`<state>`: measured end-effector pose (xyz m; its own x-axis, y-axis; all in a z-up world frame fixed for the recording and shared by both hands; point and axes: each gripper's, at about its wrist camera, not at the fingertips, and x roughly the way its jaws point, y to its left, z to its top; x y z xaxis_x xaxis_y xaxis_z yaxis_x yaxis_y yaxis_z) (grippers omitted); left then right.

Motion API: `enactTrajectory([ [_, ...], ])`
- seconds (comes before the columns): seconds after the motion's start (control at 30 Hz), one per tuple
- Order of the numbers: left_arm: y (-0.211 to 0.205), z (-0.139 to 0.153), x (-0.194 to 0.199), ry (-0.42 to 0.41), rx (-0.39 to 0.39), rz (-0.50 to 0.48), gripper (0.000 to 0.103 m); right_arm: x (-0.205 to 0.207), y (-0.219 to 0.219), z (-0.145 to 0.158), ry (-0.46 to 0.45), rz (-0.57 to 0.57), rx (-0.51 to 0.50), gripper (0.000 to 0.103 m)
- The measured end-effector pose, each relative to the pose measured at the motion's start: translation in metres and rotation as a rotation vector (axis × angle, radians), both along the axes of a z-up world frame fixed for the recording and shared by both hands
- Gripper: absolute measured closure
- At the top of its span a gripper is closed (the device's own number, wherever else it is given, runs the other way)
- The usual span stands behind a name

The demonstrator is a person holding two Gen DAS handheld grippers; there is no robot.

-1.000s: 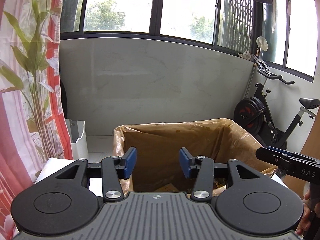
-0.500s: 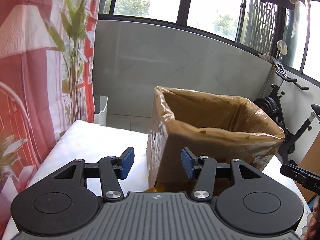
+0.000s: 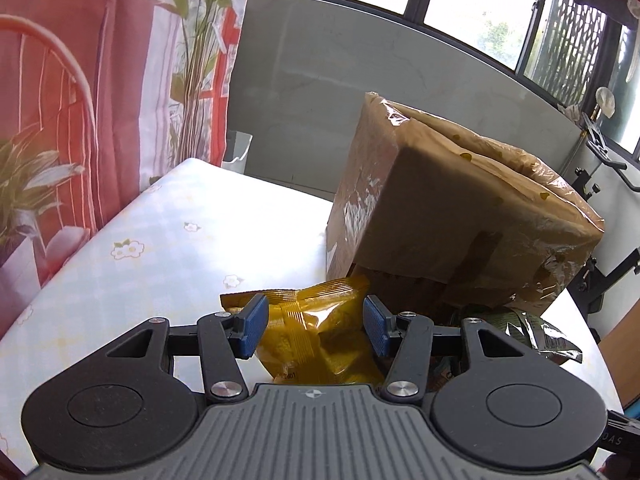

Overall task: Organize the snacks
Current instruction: 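Grasp the orange chip bag with the right tool while the left tool grasps the yellow bag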

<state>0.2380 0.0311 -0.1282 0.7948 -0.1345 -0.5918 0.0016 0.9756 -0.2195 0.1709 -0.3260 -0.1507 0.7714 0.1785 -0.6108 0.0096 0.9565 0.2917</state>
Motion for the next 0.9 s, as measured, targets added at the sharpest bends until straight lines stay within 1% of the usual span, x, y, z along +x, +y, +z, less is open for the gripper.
enactTrajectory([
  [0.17,-0.001,-0.006,0.003,0.017,0.007,-0.001,0.048,0.006,0.004,-0.01,0.055,0.01,-0.025,0.013],
  [0.3,-0.002,-0.009,0.002,0.022,0.012,0.0,0.048,0.012,0.005,-0.022,0.127,-0.003,-0.036,0.012],
  [0.37,-0.002,-0.012,0.005,0.036,0.013,-0.001,0.048,0.014,0.001,-0.027,0.144,-0.015,-0.02,0.008],
  [0.5,0.0,-0.018,0.009,0.063,0.006,0.006,0.047,0.015,-0.007,-0.038,0.197,-0.039,0.02,0.009],
  [0.53,0.001,-0.019,0.011,0.07,0.005,0.007,0.047,0.014,-0.009,-0.038,0.196,-0.044,0.028,0.011],
  [0.57,0.001,-0.021,0.012,0.078,0.004,0.01,0.044,0.013,-0.01,-0.038,0.188,-0.044,0.03,0.014],
  [0.67,0.004,-0.027,0.016,0.094,-0.004,0.031,0.037,0.012,-0.007,-0.034,0.171,-0.033,0.003,0.021],
  [0.77,0.007,-0.033,0.022,0.107,-0.009,0.051,0.035,0.012,-0.005,-0.033,0.166,-0.018,0.009,0.022],
  [0.83,0.008,-0.038,0.027,0.117,-0.018,0.053,0.032,0.012,-0.004,-0.033,0.165,-0.015,0.012,0.022],
  [0.9,0.009,-0.044,0.033,0.131,-0.029,0.053,0.031,0.012,-0.005,-0.033,0.164,-0.013,0.015,0.022],
])
